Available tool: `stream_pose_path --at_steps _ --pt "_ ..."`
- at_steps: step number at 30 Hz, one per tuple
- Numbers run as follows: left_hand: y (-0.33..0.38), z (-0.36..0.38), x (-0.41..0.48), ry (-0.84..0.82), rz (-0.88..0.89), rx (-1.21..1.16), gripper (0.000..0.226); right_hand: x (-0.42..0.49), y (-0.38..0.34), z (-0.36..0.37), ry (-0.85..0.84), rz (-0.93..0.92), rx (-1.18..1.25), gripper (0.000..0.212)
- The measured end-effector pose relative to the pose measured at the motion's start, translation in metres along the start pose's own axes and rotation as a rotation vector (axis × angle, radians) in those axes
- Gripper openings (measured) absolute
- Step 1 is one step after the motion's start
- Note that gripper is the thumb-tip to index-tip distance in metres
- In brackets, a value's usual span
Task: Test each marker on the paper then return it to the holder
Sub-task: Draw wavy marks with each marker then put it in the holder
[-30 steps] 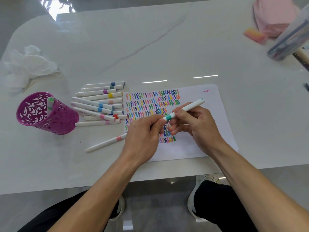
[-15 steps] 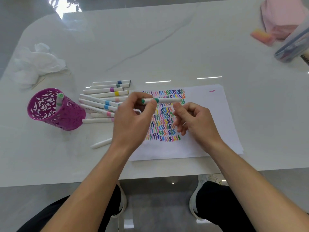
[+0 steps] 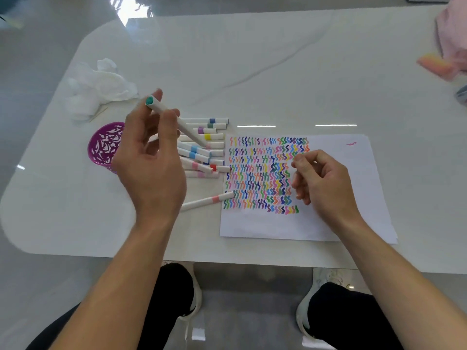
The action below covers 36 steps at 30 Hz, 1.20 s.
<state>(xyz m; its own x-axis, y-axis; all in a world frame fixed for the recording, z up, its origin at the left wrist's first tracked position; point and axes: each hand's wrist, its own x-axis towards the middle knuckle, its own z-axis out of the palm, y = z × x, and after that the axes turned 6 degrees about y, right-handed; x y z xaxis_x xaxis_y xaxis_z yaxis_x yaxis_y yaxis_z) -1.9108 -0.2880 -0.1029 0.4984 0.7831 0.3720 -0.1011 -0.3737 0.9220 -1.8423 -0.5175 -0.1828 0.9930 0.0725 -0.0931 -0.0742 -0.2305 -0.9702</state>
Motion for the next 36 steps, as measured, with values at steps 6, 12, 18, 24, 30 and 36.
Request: stream_pose_path --at_steps 6,12,18,24,30,36 --pt "-0.006 -0.030 0.022 0.188 0.167 0.091 0.034 -0.001 0.000 0.008 -0.021 -0.051 -0.039 0.022" --pt "-0.018 -0.055 0.044 0.256 0.140 0.172 0.024 -0.003 -0.002 0.016 -0.035 -0.069 -0.056 0.021" --pt "-0.033 -0.060 0.047 0.103 0.046 0.391 0.030 -0.003 -0.003 0.019 -0.043 -0.074 -0.067 0.020" --pt "-0.045 -0.061 0.044 -0.085 -0.026 0.610 0.024 -0.002 -0.004 0.019 -0.039 -0.072 -0.070 0.021" --pt "-0.045 -0.056 0.040 -0.118 0.000 0.679 0.027 -0.003 -0.006 0.017 -0.041 -0.082 -0.089 0.021" --pt "-0.040 -0.053 0.039 -0.085 0.070 0.652 0.029 -0.003 -0.006 0.017 -0.037 -0.078 -0.089 0.020"
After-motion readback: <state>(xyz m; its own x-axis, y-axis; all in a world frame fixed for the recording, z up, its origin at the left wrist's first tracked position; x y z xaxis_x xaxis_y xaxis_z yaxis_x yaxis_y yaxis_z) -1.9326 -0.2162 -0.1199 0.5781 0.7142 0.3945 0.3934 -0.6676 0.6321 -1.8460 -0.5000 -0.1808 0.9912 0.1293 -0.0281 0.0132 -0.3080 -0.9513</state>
